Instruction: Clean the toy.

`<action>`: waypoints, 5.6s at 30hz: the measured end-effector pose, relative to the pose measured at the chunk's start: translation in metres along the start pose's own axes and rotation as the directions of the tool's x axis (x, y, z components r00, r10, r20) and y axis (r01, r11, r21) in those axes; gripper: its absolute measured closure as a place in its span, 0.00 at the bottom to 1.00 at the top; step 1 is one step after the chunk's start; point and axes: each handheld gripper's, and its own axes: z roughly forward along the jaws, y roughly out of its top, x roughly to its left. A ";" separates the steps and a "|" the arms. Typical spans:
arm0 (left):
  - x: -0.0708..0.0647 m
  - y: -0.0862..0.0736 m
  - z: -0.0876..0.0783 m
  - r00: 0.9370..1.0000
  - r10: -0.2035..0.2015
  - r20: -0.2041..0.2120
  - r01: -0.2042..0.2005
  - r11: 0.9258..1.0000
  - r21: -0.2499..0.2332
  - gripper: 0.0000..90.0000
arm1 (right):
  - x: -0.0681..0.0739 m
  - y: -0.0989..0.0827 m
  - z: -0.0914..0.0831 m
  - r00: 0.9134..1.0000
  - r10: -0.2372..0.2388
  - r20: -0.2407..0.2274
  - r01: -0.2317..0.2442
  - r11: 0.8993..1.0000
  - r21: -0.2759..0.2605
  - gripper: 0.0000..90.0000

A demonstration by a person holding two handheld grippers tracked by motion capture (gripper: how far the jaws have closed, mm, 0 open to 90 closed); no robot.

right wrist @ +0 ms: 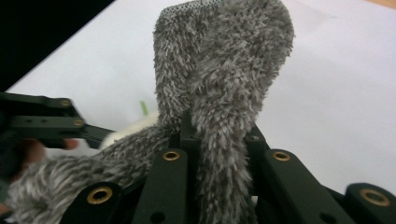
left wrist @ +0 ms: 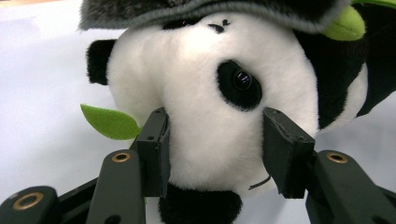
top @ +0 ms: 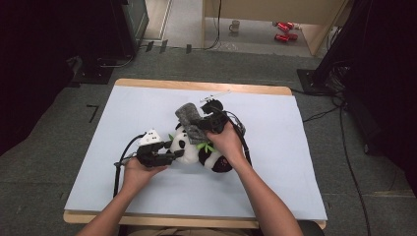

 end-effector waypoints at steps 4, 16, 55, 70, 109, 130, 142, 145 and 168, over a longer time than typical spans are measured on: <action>0.000 0.000 0.000 1.000 -0.003 0.003 0.003 1.000 -0.002 0.54 | -0.012 -0.001 -0.005 0.998 0.006 0.058 -0.007 1.000 0.012 0.87; 0.003 -0.002 0.000 1.000 -0.003 0.016 0.003 1.000 -0.008 0.53 | -0.012 0.006 -0.043 0.998 0.034 0.057 -0.029 0.996 -0.079 0.87; 0.009 0.017 0.007 0.995 -0.099 0.011 0.099 0.995 -0.020 0.63 | 0.020 -0.022 -0.038 0.993 -0.069 0.095 0.071 0.997 -0.010 0.87; 0.006 0.015 0.005 0.998 -0.064 0.004 0.064 0.998 -0.025 0.62 | 0.032 -0.011 -0.066 0.995 -0.053 0.085 0.062 0.992 -0.111 0.88; 0.004 0.016 0.010 1.000 0.012 -0.024 -0.011 0.999 0.044 0.65 | -0.011 -0.016 -0.085 0.995 0.079 0.054 -0.071 0.989 -0.132 0.88; 0.006 0.013 0.009 1.000 0.009 0.005 -0.009 0.999 0.053 0.65 | -0.015 -0.027 -0.046 0.996 0.072 -0.048 -0.072 0.997 0.009 0.88; 0.005 0.015 0.011 1.000 -0.016 0.008 0.016 0.999 0.030 0.65 | -0.040 -0.034 -0.055 0.991 0.067 0.111 -0.066 0.998 -0.018 0.88; 0.006 0.015 0.010 1.000 -0.023 0.011 0.023 0.999 0.033 0.65 | -0.048 -0.036 -0.063 0.983 0.082 0.162 -0.078 0.996 -0.034 0.88; 0.008 0.015 0.011 1.000 -0.023 0.013 0.022 0.999 0.037 0.64 | -0.016 -0.022 -0.093 0.995 0.068 0.069 -0.056 0.985 -0.161 0.88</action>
